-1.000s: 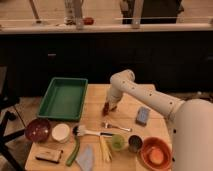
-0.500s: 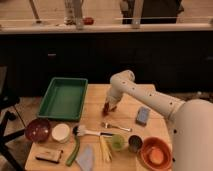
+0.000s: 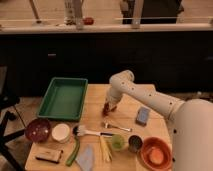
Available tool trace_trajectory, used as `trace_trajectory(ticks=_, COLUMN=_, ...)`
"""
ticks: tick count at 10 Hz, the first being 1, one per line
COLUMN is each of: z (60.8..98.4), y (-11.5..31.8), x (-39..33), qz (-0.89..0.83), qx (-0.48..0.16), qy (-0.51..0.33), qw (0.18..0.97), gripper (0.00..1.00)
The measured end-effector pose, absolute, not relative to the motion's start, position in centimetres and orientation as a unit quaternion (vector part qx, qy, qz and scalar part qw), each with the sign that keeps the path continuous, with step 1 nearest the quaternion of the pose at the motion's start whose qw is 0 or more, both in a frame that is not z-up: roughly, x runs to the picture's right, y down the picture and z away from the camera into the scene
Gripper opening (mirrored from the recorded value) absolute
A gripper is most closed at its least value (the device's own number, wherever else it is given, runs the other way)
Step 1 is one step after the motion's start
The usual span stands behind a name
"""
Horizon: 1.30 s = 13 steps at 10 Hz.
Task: Place grapes in table surface
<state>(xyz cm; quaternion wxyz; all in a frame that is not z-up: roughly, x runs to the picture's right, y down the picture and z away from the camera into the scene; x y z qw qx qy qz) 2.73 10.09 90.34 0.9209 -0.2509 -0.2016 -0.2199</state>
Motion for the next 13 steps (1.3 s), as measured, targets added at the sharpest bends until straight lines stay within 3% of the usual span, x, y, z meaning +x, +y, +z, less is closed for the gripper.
trace_trajectory(ticks=3, z=90.3, y=10.2, x=2.6, qz=-0.225, qx=-0.252, qy=-0.203, qw=0.919, gripper=0.74)
trace_trajectory(ticks=4, z=90.3, y=10.2, x=2.6, qz=-0.225, qx=-0.252, qy=-0.203, qw=0.919, gripper=0.79)
trace_trajectory(ticks=13, z=90.2, y=9.2, x=4.0, qz=-0.186, qx=-0.230, qy=-0.199, qw=0.934, gripper=0.80)
